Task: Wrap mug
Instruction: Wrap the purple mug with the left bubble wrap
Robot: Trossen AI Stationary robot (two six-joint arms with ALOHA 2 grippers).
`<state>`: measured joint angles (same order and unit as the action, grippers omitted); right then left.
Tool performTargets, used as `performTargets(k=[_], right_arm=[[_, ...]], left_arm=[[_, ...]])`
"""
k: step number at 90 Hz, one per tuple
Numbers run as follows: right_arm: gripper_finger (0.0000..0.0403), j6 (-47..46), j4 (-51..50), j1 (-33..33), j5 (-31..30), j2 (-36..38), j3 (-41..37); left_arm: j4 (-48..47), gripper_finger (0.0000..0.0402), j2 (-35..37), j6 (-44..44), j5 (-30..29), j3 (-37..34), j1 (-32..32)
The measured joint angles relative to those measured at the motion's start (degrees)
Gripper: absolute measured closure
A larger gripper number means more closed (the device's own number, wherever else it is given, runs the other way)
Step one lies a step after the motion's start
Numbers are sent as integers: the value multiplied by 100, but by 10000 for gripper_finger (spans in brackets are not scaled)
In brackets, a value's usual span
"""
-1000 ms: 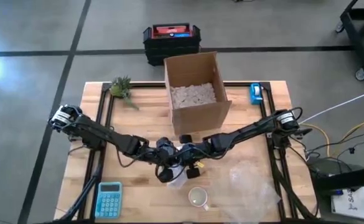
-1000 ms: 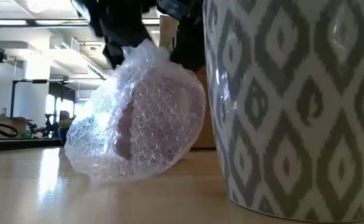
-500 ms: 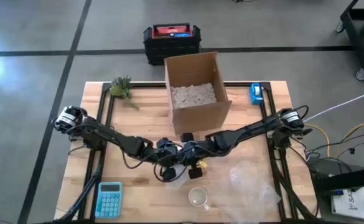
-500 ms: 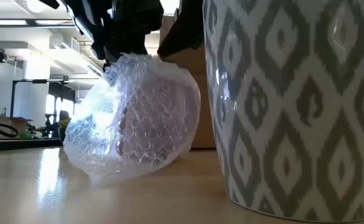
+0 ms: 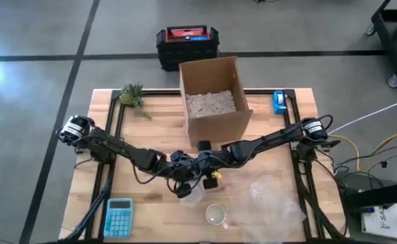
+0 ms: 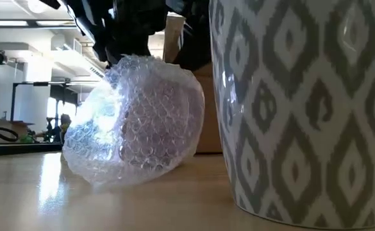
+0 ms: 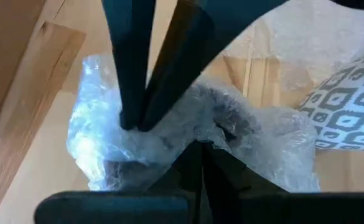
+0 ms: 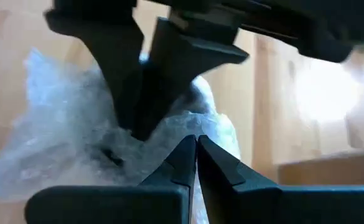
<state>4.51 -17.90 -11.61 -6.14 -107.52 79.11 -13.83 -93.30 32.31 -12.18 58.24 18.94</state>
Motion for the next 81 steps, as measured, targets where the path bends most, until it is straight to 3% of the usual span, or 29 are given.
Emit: performTargets(k=[25, 55, 81], right_arm=[[400, -89, 47, -16, 49, -282, 0], [400, -85, 98, -30, 57, -331, 10], [400, -85, 112, -29, 58, -333, 0]], left_arm=[[-106, 402, 155, -4, 70, -15, 4], [-684, 402, 856, 241, 20, 83, 15], [-472, 402, 1071, 499, 677, 63, 262]])
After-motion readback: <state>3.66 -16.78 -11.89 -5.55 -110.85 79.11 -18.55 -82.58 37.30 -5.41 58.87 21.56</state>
